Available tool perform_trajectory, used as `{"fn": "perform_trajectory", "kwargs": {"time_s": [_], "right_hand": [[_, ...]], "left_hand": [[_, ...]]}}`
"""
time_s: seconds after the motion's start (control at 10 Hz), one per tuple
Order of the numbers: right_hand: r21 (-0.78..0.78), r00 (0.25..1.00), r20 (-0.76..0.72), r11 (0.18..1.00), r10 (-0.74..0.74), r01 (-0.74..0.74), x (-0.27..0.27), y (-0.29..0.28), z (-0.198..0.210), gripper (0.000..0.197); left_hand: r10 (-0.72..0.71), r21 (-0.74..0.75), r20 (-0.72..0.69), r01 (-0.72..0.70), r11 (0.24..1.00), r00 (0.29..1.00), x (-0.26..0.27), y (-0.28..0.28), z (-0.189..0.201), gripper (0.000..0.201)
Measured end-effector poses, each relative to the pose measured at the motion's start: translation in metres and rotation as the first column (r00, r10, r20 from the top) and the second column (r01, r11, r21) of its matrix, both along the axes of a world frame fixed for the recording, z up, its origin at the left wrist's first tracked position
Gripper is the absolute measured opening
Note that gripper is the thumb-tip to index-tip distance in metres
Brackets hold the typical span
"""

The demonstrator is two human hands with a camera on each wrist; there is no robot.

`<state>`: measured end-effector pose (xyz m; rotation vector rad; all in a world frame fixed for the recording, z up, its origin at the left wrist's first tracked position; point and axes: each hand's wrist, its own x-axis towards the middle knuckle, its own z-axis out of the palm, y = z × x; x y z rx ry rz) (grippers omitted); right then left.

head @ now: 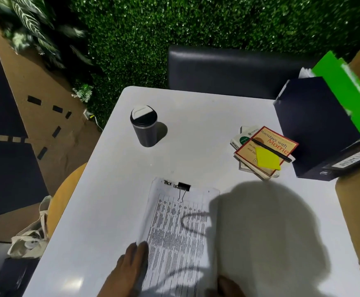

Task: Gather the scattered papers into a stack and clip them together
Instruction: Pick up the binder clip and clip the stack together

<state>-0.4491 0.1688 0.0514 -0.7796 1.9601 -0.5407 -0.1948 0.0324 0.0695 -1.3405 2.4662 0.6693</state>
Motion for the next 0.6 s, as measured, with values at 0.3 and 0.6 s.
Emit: {"fn": "perform_trajectory", "kwargs": {"time_s": [0.3,0.6], "right_hand": [[-0.035,0.990,0.040,0.990,-0.138,0.139,-0.060,-0.111,0.025,0.018],[0.064,0.979,-0.202,0.998,0.024,-0.011,-0.069,-0.106,0.043,0.033]], "left_hand": [[0.099,0.056,-0.168,-0.091,0.994,0.981,-0.086,-0.099,0.031,0.051],[0.167,0.091,-0.031,-0.164,0.982,0.985,-0.069,-0.080,0.077,0.083]]}}
